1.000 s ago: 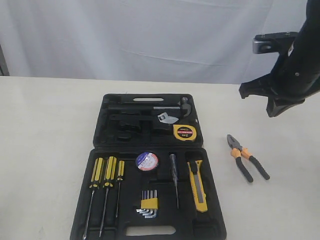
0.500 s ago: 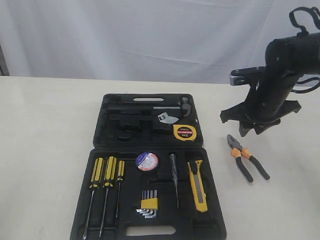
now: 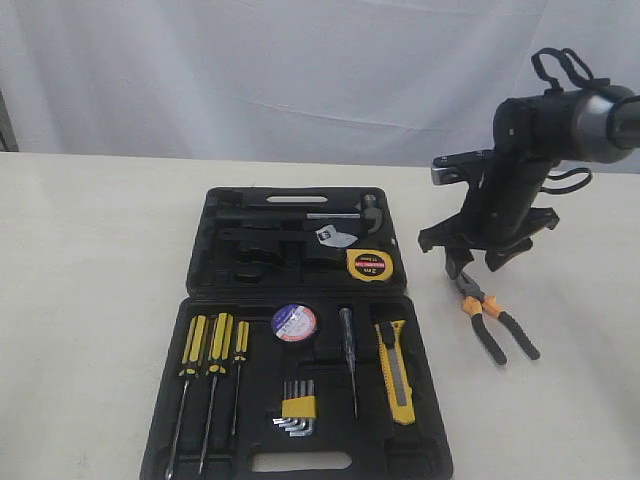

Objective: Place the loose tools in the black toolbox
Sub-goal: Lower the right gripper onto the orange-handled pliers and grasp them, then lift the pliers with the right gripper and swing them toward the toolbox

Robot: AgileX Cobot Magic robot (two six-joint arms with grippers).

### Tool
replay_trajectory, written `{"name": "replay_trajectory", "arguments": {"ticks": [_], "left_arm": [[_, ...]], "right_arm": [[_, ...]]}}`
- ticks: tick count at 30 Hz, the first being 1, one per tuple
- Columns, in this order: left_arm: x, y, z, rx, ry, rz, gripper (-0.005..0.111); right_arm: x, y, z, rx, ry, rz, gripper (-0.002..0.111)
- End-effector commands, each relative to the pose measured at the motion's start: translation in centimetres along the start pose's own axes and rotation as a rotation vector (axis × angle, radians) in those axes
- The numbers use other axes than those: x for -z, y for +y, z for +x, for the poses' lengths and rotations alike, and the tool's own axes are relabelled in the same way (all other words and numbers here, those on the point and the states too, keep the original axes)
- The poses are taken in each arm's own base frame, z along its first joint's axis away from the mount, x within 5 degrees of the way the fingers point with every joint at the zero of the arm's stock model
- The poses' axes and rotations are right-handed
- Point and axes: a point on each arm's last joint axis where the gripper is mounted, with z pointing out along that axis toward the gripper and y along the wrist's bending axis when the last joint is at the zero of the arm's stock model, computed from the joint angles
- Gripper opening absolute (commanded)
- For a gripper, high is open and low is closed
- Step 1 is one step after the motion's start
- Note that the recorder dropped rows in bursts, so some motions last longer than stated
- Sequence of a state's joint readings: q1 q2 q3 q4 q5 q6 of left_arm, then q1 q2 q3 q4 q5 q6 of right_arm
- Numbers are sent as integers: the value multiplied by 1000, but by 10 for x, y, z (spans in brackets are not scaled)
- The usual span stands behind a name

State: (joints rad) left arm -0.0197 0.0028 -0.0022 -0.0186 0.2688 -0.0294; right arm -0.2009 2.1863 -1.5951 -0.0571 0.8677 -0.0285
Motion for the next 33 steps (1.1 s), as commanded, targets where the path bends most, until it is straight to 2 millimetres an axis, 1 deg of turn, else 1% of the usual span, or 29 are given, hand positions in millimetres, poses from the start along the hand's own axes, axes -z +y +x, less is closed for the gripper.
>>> {"name": "replay_trajectory", "arguments": {"ticks": [1,9,12,16,17,18,19,20,22,24,25,28,33], "left_arm": [[0,0,1,3,0,3,0],[0,0,1,3,0,3,0],[0,0,1,3,0,3,0],[0,0,1,3,0,3,0],[0,0,1,3,0,3,0],[0,0,1,3,0,3,0],[0,0,1,3,0,3,0],[0,0,1,3,0,3,0],[0,0,1,3,0,3,0],[0,0,1,3,0,3,0],[0,0,1,3,0,3,0],[0,0,1,3,0,3,0],[0,0,1,3,0,3,0]], "right_arm": [[-4,-1,-6,-1,49,-23,55],[-15,0,0,23,107,-29,54],[-15,0,-1,22,99,-30,54],[-25,2,3,8,146,-53,54],[-24,2,3,8,147,-53,54],[-25,2,3,8,150,-53,52],[-25,2,4,8,156,-54,43],[-25,2,4,8,156,-54,37],[-25,2,4,5,161,-54,21],[-25,2,4,4,163,-54,3],[-25,2,4,-1,163,-54,0],[-25,2,4,-5,153,-53,0],[-25,2,3,-91,147,-46,0]]}}
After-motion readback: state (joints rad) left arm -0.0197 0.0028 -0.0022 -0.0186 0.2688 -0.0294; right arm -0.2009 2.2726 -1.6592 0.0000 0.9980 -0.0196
